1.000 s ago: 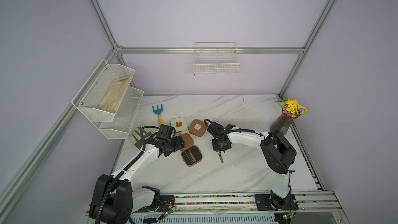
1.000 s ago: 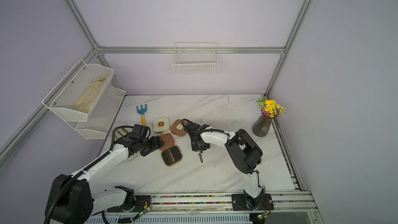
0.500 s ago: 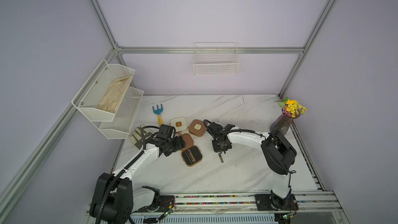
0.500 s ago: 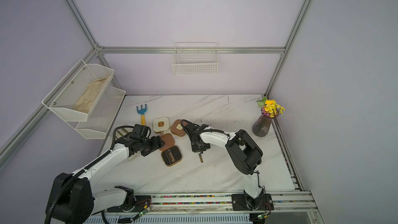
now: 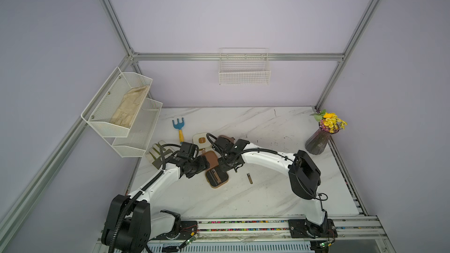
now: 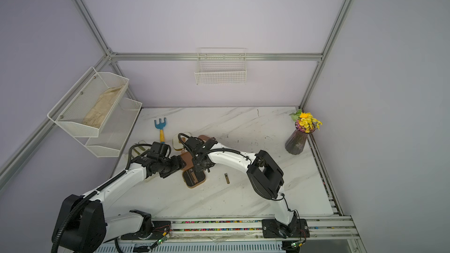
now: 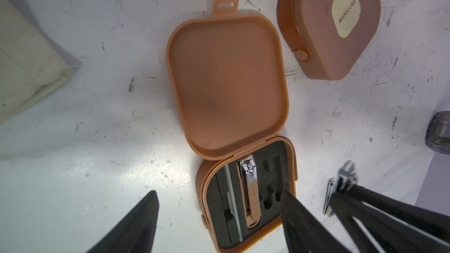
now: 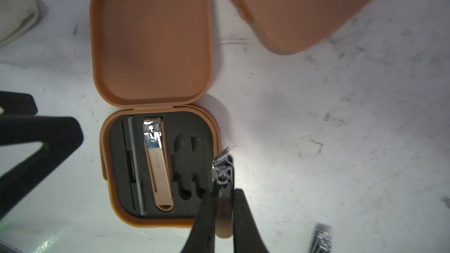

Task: Organize nail clipper sets
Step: Place the nail clipper in the storage box.

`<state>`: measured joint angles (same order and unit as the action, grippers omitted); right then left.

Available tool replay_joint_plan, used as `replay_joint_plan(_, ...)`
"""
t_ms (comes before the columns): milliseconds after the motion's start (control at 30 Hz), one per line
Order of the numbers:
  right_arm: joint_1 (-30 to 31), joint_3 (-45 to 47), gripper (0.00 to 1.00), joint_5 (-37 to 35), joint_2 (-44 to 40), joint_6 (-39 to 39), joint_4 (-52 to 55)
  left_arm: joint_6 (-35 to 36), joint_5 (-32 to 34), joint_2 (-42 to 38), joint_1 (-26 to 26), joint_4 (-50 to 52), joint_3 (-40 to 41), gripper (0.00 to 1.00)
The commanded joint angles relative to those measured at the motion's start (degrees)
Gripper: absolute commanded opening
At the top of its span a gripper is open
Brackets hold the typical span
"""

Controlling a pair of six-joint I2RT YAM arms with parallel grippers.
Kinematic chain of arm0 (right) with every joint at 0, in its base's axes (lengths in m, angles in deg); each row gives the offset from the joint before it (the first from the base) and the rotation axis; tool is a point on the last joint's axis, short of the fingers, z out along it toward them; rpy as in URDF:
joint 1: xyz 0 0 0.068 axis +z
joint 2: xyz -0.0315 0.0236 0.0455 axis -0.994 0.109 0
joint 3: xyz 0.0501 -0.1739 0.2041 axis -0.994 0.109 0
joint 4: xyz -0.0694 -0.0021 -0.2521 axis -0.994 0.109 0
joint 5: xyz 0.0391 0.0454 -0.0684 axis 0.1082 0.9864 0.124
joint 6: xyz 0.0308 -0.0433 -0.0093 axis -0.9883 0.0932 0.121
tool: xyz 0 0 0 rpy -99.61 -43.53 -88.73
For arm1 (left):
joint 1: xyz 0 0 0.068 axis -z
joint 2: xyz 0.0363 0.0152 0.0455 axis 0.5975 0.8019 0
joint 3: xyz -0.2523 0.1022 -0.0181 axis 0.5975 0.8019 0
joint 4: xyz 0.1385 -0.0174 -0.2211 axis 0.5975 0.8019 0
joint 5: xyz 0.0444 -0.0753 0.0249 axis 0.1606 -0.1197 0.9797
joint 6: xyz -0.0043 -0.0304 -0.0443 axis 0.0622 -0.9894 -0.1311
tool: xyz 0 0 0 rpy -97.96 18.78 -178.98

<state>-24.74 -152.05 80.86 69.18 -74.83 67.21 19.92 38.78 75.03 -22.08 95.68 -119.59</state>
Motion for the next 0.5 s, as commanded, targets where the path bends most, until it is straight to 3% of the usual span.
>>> replay_joint_plan(0, 1.17, -2.54, 0.05, 1.46, 2.91, 1.66, 1.39, 0.42, -1.24, -0.3, -0.15, -0.7, 2.08, 0.77)
replay_joint_plan(467, 1.91, -3.34, 0.05, 2.47, 6.02, 0.05, 0.35, 0.16, -1.29, 1.55, -0.19, -0.58, 2.96, 0.71)
